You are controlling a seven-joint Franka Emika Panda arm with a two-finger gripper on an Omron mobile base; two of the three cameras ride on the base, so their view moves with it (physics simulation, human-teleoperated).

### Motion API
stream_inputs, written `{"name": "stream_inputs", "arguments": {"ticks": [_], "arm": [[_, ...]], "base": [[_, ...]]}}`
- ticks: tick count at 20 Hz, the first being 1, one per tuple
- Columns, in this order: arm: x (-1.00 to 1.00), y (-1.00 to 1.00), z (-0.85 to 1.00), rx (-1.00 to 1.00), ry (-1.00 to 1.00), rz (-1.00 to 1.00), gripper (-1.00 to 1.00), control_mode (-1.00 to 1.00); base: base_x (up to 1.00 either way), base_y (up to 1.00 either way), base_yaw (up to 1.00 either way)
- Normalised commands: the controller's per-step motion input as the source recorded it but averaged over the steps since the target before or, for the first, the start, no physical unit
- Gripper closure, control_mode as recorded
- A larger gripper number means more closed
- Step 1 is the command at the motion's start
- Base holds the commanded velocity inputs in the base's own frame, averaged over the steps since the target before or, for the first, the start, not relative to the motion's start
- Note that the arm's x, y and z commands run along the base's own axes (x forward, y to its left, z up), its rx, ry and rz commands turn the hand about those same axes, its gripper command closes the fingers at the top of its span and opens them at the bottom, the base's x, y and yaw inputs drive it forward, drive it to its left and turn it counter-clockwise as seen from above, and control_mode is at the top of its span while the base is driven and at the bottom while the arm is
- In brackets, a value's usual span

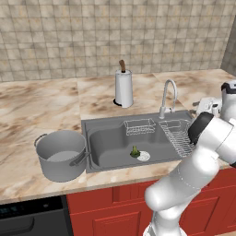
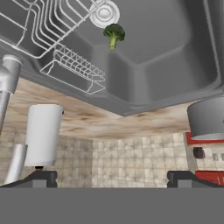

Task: Dump the broccoli from the pot into the sink. Then turn on the water and wash the broccoli. Then turn off the water and put the broccoli back in the pot.

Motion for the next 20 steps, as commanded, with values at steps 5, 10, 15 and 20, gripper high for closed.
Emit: {"name": "stream_inputs", "arguments": {"ticks": [5, 10, 15, 20], "arm": [[0.23, -0.21, -0.17, 0.07, 0.00, 0.01, -1.00, -1.00], [0.22, -0.23, -0.12, 0.08, 0.00, 0.00, -1.00, -1.00], [0.27, -0.16, -0.07, 0.07, 0.00, 0.00, -1.00, -1.00], [0.27, -0.03, -0.04, 0.06, 0.00, 0.02, -1.00, -1.00]], "base": [[0.00, 0.00, 0.00], [0.00, 0.00, 0.00], [0.00, 0.00, 0.00], [0.00, 0.00, 0.00]]}}
